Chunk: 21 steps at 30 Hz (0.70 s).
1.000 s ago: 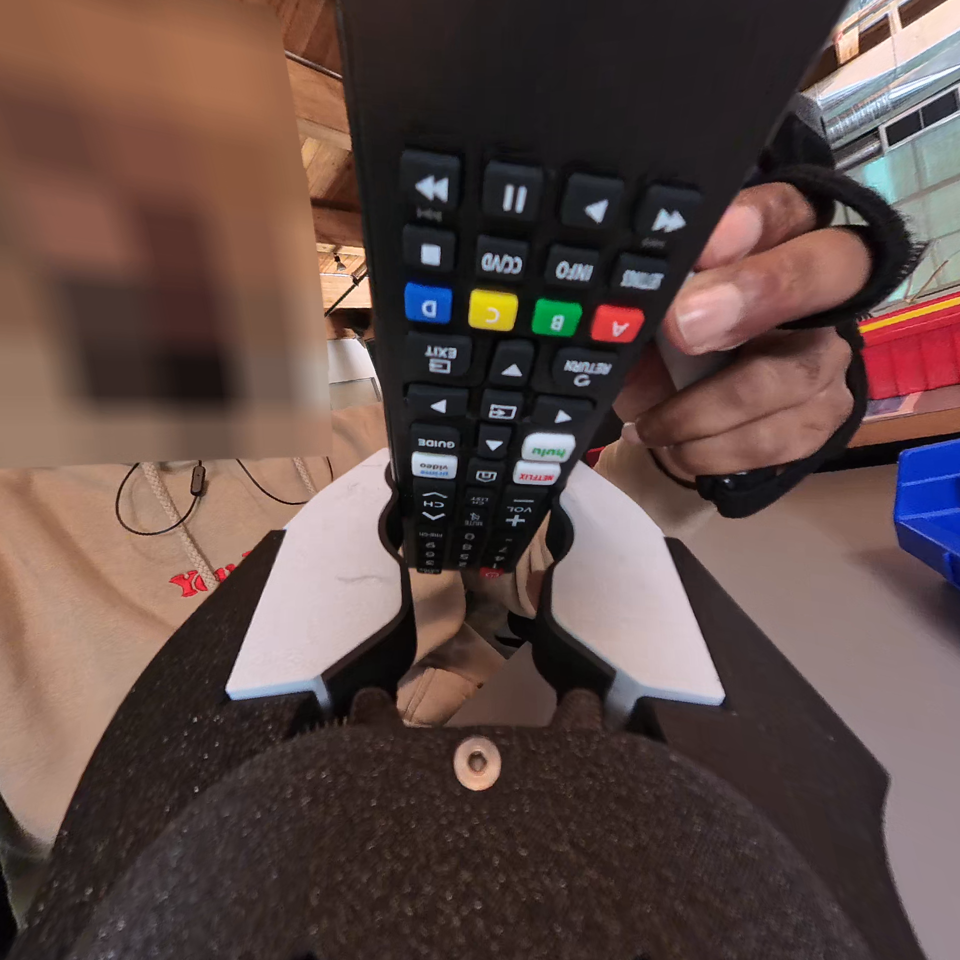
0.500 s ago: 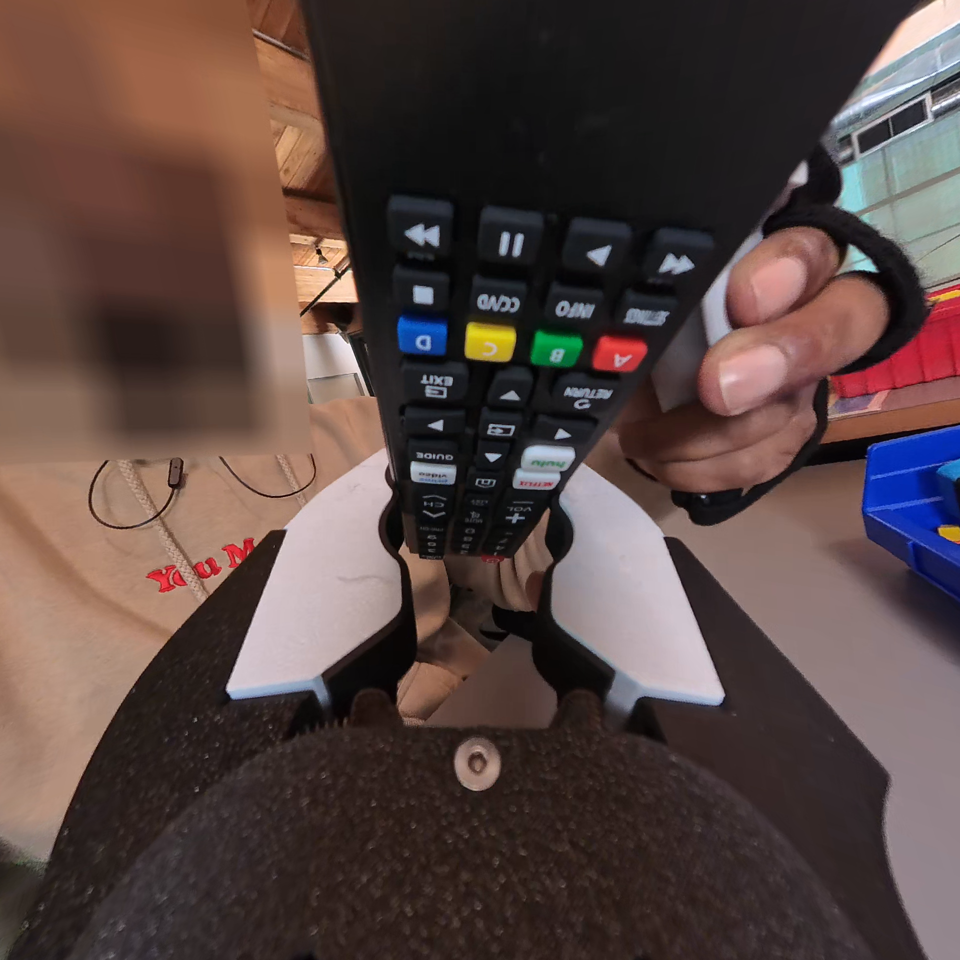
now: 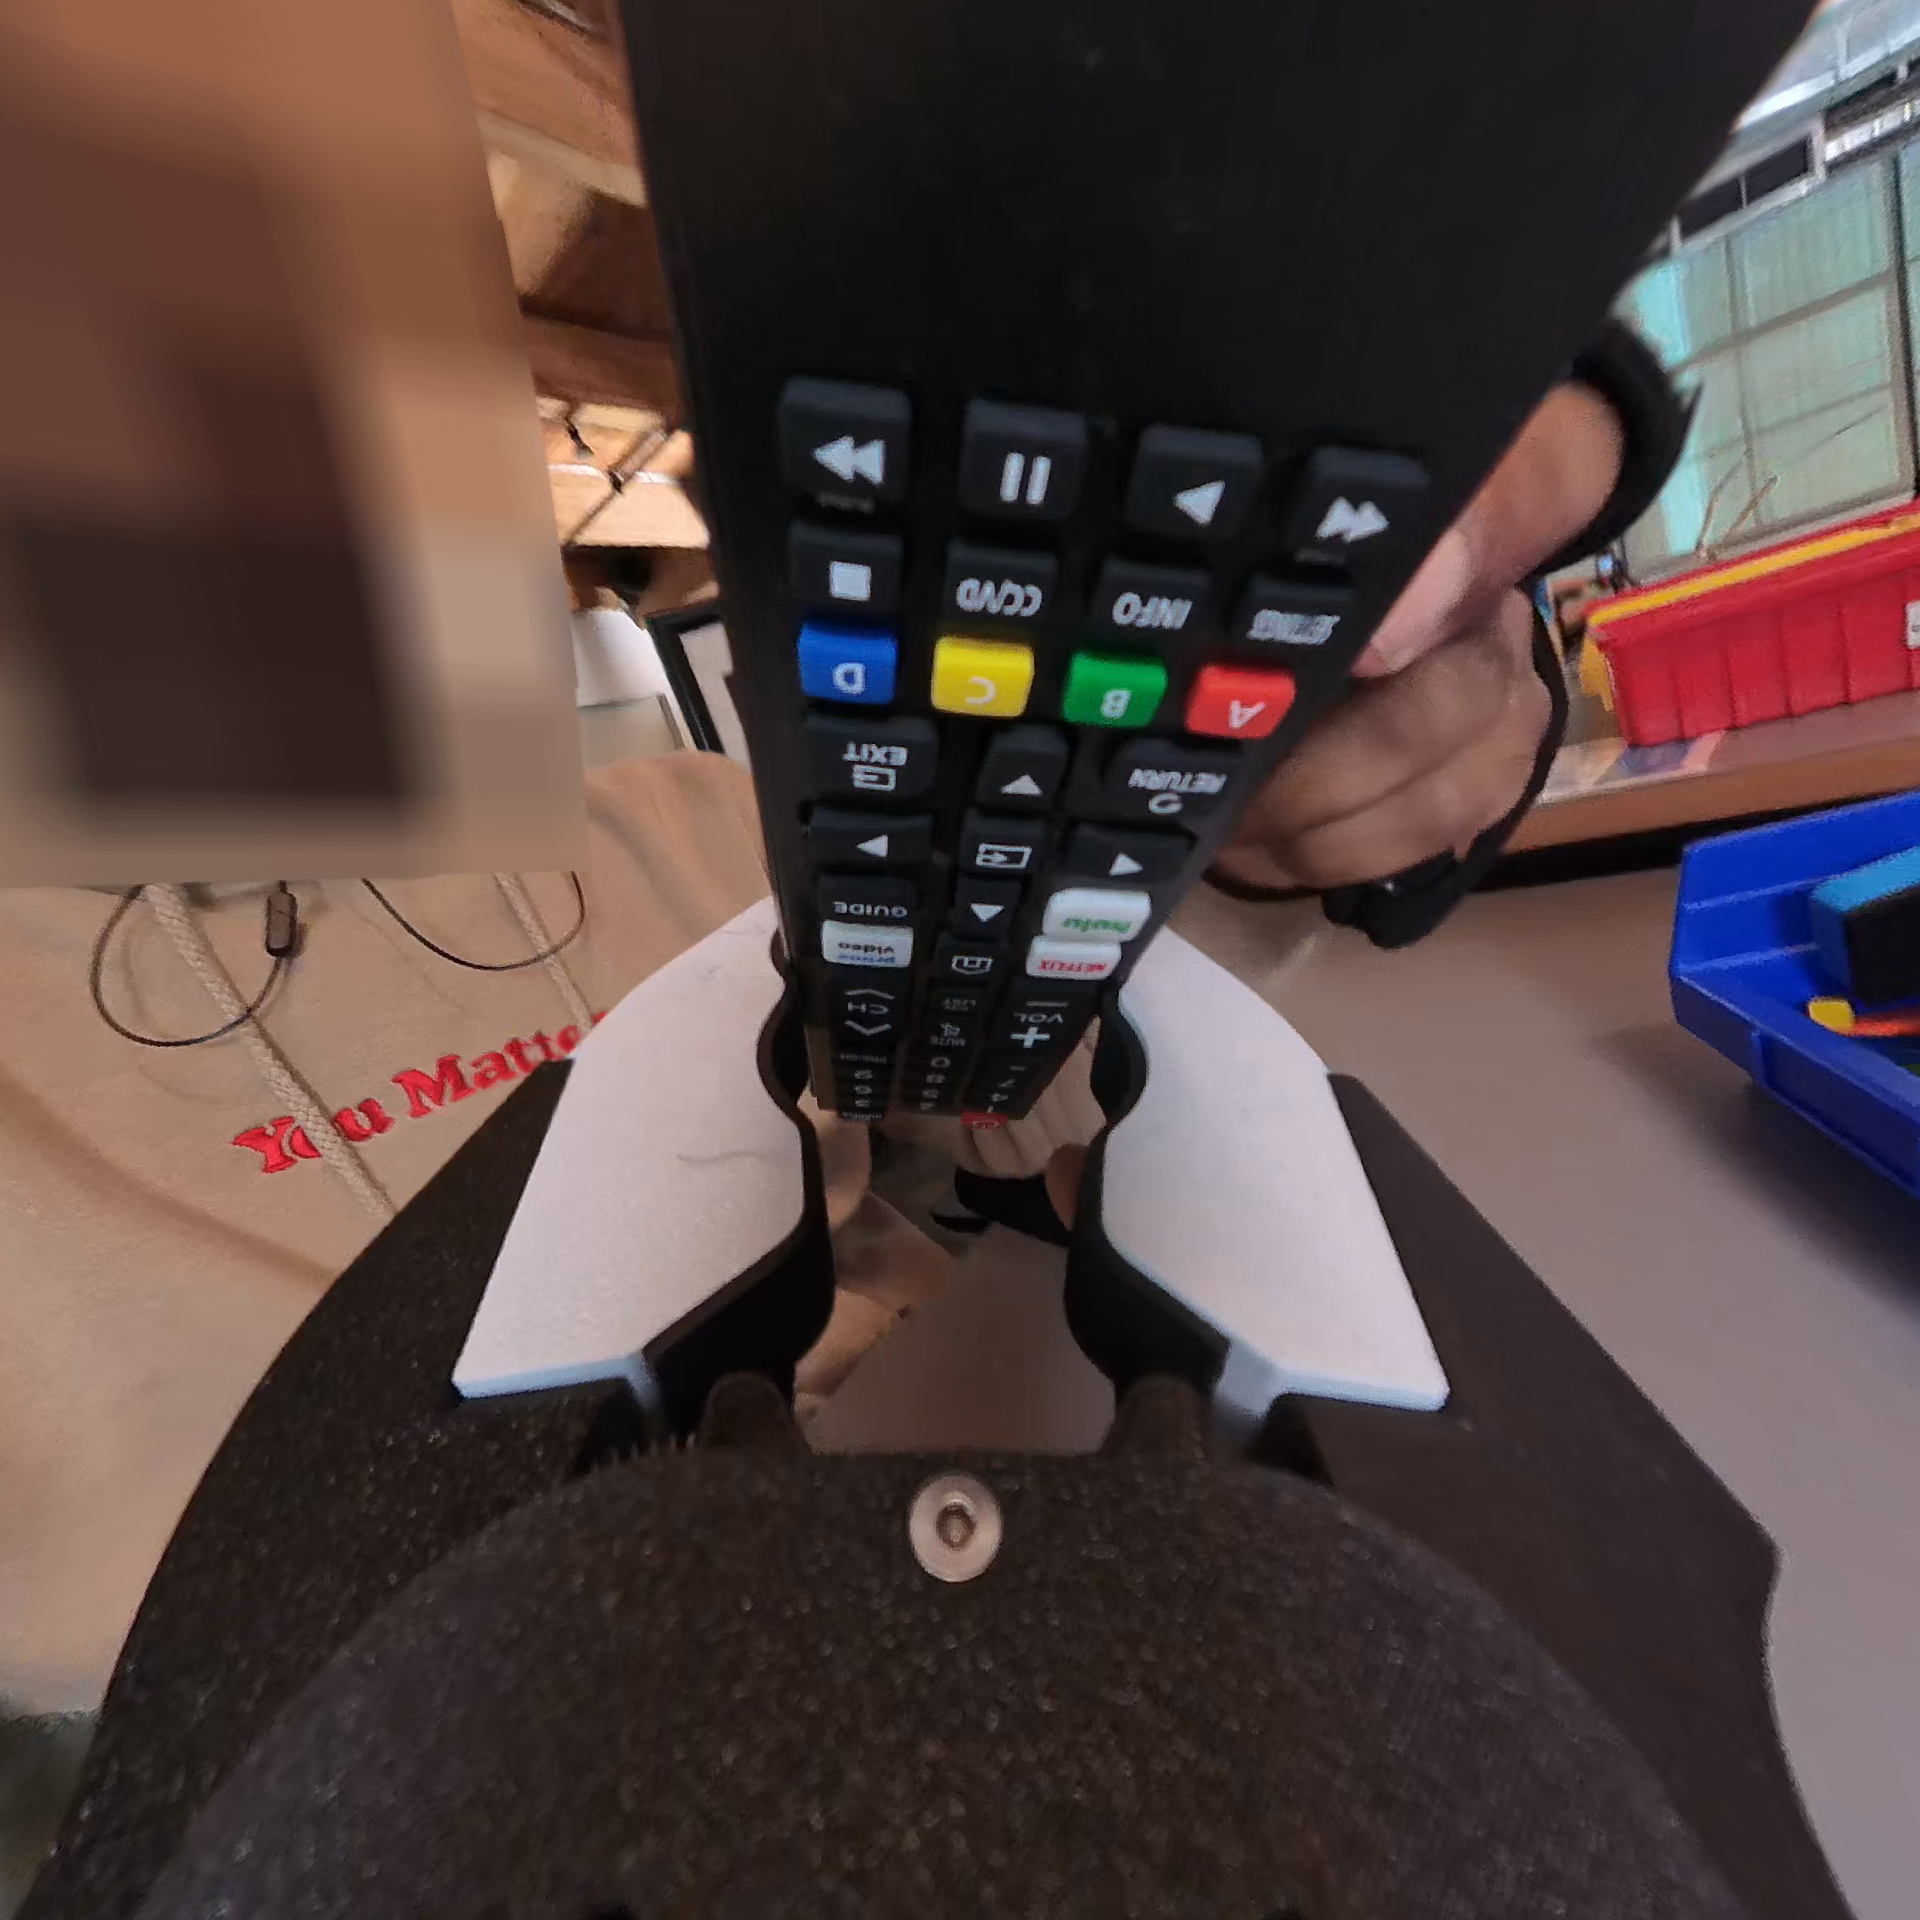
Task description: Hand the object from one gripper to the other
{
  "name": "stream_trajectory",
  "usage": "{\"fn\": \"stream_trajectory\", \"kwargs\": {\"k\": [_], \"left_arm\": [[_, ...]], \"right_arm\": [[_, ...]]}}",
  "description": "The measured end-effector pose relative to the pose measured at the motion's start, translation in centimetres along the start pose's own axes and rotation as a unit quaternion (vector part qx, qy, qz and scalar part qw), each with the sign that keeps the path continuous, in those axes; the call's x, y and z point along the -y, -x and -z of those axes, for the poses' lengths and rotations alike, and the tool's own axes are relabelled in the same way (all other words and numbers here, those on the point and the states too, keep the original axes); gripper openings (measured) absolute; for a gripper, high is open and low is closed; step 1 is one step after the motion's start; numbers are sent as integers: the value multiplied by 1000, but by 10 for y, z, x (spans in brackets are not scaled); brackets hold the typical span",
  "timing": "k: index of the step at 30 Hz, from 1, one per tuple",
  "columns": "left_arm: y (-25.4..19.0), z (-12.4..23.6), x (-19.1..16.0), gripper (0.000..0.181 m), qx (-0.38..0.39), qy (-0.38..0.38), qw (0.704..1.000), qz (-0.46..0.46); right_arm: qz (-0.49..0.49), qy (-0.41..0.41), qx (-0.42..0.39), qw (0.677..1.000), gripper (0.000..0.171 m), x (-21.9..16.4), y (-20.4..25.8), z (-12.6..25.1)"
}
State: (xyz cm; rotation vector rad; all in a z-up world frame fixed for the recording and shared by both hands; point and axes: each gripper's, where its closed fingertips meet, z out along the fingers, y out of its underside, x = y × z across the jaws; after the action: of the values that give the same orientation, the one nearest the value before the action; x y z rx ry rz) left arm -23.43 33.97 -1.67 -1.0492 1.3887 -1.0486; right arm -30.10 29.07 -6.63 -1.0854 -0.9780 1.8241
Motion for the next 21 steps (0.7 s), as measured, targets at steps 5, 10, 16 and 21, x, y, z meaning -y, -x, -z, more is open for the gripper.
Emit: {"fn": "stream_trajectory", "kwargs": {"k": [5,10,16,21], "left_arm": [[-9,-4,-6,0,-31,17,999,35],[-11,-2,-2,1,-61,-15,996,67],[13,8,-2,26,-29,-15,991,130],[0,-2,-20,24,-95,26,968,229]], "right_arm": [[5,55,-23,998,53,-15,-5,-5],[5,47,-12,999,53,-11,0,-4],[16,36,-12,999,53,-5,1,-2],[13,58,-31,998,53,-15,-8,1]]}}
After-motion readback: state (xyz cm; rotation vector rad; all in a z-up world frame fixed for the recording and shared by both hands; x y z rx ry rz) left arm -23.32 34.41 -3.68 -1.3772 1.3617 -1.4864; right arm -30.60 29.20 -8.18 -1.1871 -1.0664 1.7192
